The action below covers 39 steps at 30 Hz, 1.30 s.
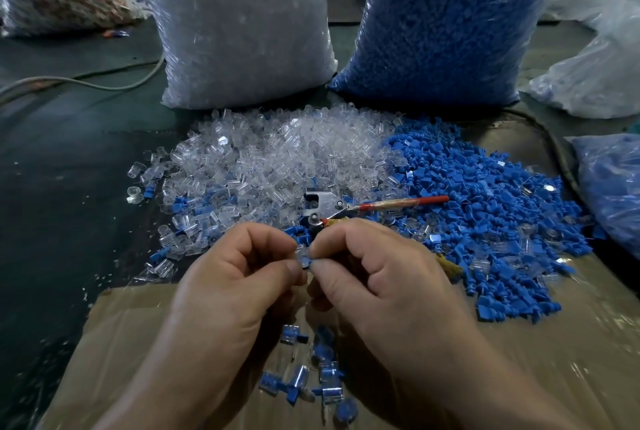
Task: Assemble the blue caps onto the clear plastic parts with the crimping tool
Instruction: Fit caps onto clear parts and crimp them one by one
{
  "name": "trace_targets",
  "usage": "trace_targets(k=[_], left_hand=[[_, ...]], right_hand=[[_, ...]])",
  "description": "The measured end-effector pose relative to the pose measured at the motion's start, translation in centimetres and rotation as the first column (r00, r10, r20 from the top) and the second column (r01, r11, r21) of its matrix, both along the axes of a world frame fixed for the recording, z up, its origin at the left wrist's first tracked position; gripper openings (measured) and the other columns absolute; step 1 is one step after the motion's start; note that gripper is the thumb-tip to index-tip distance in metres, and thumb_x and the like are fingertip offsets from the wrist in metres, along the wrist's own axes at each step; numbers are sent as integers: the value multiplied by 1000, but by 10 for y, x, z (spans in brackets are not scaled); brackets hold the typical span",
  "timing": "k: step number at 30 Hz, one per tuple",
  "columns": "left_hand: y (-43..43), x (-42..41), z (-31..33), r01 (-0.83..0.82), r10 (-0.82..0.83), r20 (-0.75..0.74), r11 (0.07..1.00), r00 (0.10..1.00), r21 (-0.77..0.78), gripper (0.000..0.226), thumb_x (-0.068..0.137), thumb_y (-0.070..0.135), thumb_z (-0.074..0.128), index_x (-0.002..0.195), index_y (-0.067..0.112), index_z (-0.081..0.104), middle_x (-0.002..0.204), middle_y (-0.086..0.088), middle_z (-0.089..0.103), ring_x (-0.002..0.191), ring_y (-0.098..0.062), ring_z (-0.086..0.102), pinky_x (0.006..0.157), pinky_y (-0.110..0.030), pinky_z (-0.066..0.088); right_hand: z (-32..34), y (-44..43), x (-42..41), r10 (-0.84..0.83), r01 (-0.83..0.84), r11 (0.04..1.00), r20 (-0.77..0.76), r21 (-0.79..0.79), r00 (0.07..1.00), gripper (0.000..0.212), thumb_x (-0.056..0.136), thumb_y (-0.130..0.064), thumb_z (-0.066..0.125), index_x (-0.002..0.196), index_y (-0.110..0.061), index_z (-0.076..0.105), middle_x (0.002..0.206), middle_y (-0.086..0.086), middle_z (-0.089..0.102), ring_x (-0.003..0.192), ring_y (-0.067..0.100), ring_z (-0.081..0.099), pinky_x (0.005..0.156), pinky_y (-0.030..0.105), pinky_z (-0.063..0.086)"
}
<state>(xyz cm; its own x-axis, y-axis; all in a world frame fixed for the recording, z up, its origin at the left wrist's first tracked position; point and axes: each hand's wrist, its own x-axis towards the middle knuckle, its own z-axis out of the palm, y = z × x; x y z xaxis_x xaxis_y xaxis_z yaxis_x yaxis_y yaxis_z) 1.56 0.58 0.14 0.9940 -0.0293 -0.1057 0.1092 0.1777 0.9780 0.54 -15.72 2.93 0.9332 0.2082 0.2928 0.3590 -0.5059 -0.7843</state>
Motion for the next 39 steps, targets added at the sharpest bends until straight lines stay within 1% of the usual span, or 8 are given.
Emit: trace_targets(k=[8, 15, 19, 23, 32, 34, 36, 39], left_hand=[[-2, -2, 7, 12, -14, 34, 998, 999, 56, 36, 49, 34, 81, 81, 18, 74, 75, -16, 69, 64, -24, 63, 58, -33, 54], [0, -2, 9, 68, -73, -47, 993, 996, -96, 33, 48, -4, 87, 72, 17, 76, 63, -13, 65, 51, -14, 62, 43, -19, 48], [2, 1, 11, 91, -113, -98, 974, 989, -207, 20, 56, 3, 80, 69, 17, 75, 59, -13, 61, 50, -16, 60, 40, -22, 46], [-2, -2, 13, 140, -140, -36, 990, 989, -9, 19, 62, 26, 72, 79, 20, 76, 63, -13, 65, 54, -17, 61, 43, -22, 47], [-2, -1, 7, 25, -55, 102, 960, 993, 278, 19, 70, 17, 76, 81, 31, 72, 63, -1, 67, 55, -14, 62, 49, -21, 49], [1, -1, 6, 6, -31, 88, 962, 996, 272, 28, 78, 5, 80, 80, 32, 71, 62, -3, 66, 52, -17, 62, 47, -21, 49], [2, -1, 8, 14, -32, 68, 967, 997, 253, 35, 81, -4, 72, 79, 31, 71, 59, -1, 64, 49, -15, 59, 45, -19, 48], [1, -3, 13, 28, -38, 50, 983, 998, 182, 37, 82, -9, 67, 78, 27, 72, 57, 0, 61, 47, -14, 56, 43, -20, 48]], right_hand=[[-1, 2, 1, 72, -54, 992, 154, -116, 985, 14, 92, -34, 53, 92, -23, 61, 100, -15, 56, 95, 6, 57, 78, 28, 48], [-3, -1, 3, 62, -40, 991, 177, -125, 982, 10, 92, -32, 52, 91, -24, 58, 97, -15, 54, 90, 6, 57, 74, 27, 47], [-4, -2, 4, 56, -18, 985, 216, -172, 975, 15, 92, -32, 53, 93, -22, 63, 98, -14, 60, 92, 3, 58, 77, 23, 46], [-5, -4, 5, 68, -20, 975, 212, -220, 975, 16, 92, -30, 53, 94, -19, 66, 97, -12, 61, 88, 5, 59, 74, 26, 48], [-4, -13, 10, 127, -16, 912, 244, -409, 961, 25, 90, -29, 59, 114, -23, 63, 115, -7, 60, 111, 15, 53, 92, 38, 49], [-5, -17, 15, -7, 121, 833, 208, -540, 978, 50, 89, -42, 52, 137, -34, 42, 144, -7, 44, 139, 18, 32, 115, 45, 31], [-8, -26, 23, -156, 182, 720, 100, -669, 983, 71, 89, -54, 47, 148, -40, 9, 161, -6, 9, 149, 18, -8, 118, 42, -5], [-13, -38, 31, -235, 156, 613, 10, -775, 972, 79, 90, -67, 36, 150, -36, -5, 163, -2, -2, 149, 22, -15, 119, 45, -10]])
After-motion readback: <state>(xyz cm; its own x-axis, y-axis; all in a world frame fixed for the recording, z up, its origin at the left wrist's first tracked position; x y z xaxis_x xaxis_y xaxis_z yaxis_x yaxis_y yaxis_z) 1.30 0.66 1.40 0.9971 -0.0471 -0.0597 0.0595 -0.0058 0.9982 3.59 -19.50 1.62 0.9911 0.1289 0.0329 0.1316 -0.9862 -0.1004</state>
